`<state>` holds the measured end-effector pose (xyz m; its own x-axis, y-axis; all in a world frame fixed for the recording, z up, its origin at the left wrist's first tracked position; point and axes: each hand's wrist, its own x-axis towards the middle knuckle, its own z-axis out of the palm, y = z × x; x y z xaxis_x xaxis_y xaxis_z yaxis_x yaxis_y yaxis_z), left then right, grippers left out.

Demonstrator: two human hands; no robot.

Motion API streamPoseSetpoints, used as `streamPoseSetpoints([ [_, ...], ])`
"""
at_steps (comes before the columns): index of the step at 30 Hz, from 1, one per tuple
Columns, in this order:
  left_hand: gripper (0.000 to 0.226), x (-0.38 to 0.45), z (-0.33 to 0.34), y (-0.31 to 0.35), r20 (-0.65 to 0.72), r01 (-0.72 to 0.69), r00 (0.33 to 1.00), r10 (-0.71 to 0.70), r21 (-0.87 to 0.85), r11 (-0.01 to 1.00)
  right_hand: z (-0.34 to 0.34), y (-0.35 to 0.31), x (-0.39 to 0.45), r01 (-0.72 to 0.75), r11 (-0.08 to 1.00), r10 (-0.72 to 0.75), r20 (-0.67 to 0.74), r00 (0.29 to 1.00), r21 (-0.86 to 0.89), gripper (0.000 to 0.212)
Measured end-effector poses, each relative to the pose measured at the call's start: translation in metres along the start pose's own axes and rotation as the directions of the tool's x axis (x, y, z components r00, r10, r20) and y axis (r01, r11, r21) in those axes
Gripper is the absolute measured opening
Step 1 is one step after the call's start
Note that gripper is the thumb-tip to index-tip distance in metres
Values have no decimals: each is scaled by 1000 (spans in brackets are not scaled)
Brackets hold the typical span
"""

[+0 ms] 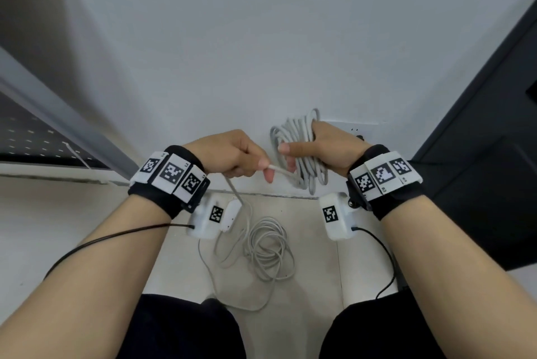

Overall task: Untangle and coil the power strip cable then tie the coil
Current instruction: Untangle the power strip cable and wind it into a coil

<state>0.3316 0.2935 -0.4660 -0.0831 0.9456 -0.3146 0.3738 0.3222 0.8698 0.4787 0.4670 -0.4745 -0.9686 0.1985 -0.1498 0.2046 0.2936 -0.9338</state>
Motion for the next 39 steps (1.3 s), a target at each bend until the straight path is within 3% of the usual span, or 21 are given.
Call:
streamPoseSetpoints([
  [2, 23, 3, 6, 2, -79, -104, 992, 98, -73, 992, 9, -1, 0, 29, 998, -24, 92, 995, -56, 54],
  [5, 26, 7, 11, 2, -260, -161, 959, 112, -178, 971, 16, 3, 0, 27, 998, -18, 159, 987, -52, 31],
  [10, 20, 10, 8, -4, -507, -118, 861, 40, -122, 985, 16, 3, 1, -48, 996, 54, 85, 995, -69, 38],
  [13, 16, 10, 8, -4, -530, -117, 847, 53, -89, 989, 12, 2, -2, -64, 998, 66, 74, 995, -29, 29],
  [17, 9, 11, 6, -10, -522, -105, 850, 69, -39, 994, 5, 1, -5, -80, 971, 75, 29, 997, 224, 10],
  [22, 14, 15, 1, -34, -498, 43, 867, 29, 131, 990, -6, 2, -10, -85, 995, 83, 42, 996, 59, 25],
  [28, 16, 16, -2, -75, -531, 188, 843, -89, 135, 973, -15, 2, -10, -37, 935, 27, 32, 999, 352, 21],
  [31, 22, 12, -3, -101, -525, 270, 834, -168, 124, 955, -21, -2, -16, -26, 915, 19, 23, 1000, 404, 19],
  [39, 20, -10, -15, -159, -600, 567, 687, -411, 89, 819, -41, -11, -32, 55, 913, -32, -61, 998, 405, 15],
])
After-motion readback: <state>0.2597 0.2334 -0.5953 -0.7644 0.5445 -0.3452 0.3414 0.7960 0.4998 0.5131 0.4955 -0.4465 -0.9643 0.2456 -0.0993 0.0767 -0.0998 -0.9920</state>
